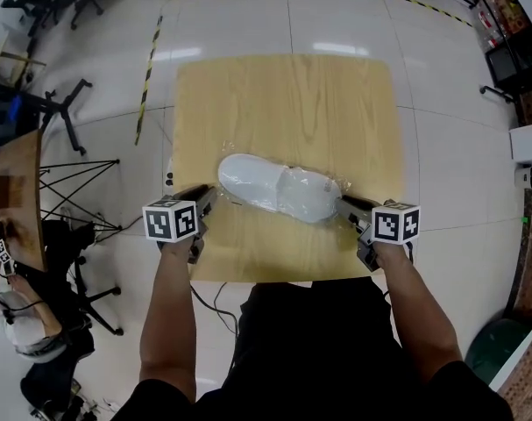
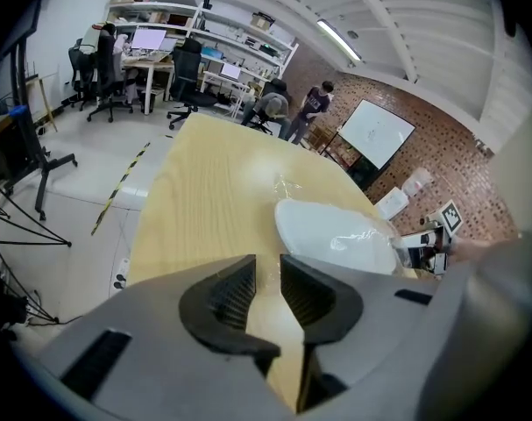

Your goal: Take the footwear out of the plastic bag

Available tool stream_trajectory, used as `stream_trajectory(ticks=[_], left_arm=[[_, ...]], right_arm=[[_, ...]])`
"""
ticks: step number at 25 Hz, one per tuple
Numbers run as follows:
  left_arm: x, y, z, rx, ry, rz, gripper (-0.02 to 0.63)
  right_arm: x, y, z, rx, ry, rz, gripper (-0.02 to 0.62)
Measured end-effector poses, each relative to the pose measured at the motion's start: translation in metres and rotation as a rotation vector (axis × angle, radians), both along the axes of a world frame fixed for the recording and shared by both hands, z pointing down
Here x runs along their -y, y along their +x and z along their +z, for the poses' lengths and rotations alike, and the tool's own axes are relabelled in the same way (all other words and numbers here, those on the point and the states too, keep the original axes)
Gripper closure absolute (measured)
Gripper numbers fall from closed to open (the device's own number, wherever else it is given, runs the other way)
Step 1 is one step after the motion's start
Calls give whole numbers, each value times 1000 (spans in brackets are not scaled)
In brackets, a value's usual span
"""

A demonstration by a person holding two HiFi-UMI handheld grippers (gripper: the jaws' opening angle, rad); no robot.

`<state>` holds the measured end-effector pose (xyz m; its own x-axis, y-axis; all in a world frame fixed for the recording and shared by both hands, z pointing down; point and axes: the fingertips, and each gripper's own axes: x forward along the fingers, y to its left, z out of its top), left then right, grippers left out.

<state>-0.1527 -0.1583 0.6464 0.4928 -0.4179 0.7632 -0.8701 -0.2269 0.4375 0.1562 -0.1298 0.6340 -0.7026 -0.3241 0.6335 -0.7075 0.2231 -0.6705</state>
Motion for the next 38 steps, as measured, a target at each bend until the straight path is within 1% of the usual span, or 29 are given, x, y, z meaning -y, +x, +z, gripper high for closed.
stream_trajectory(ticks=[2, 3, 4, 6, 13, 18, 21, 23, 25, 26, 28, 29, 30, 31, 32, 34, 35, 37, 38], left_arm=[[0, 2, 1, -16, 1, -1, 526], [0, 3, 1, -22, 0, 3, 543], [-1, 4, 0, -24, -1, 8, 573], [-4, 6, 0, -21, -3, 16, 597], [-29, 6, -8, -23, -1, 55, 600], [-66, 1, -13, -28, -16, 95, 600], [-88, -6, -13, -13, -39, 107, 601], [-102, -12, -12, -7, -54, 111, 601], [-109, -17, -12, -13, -53, 94, 600], [-108, -20, -13, -21, -41, 70, 601], [-98, -25, -17, -48, -2, -6, 600], [-91, -26, -18, -71, 15, -44, 597], [-84, -24, -19, -100, 22, -71, 559], [-78, -21, -18, -132, 22, -84, 485], [-74, -16, -17, -159, 19, -85, 451], [-68, -8, -12, -174, 9, -71, 453], [-66, -6, -8, -167, 1, -64, 459], [-63, -4, -4, -150, -11, -56, 560], [-63, -3, -4, -145, -12, -58, 572]], right_arm=[[0, -1, 0, -6, 7, 1, 511], [1, -2, -1, -4, 10, 4, 514], [2, -3, -3, -1, 12, 8, 515], [4, -3, -5, 1, 18, 13, 518], [7, -3, -9, -3, 34, 26, 526], [6, -7, -11, -21, 54, -13, 529], [7, -8, -13, -52, 68, -40, 528], [7, -9, -15, -59, 73, -41, 528], [8, -9, -15, -61, 75, -37, 528], [8, -9, -15, -63, 76, -38, 528], [7, -10, -14, -70, 78, -40, 528], [7, -11, -13, -74, 80, -41, 526], [6, -11, -13, -77, 82, -41, 526], [6, -11, -12, -79, 83, -40, 526], [6, -11, -12, -80, 83, -39, 526], [6, -12, -11, -81, 81, -39, 526], [6, -12, -11, -82, 79, -40, 526], [5, -13, -11, -79, 75, -39, 526], [5, -13, -11, -76, 74, -37, 526]])
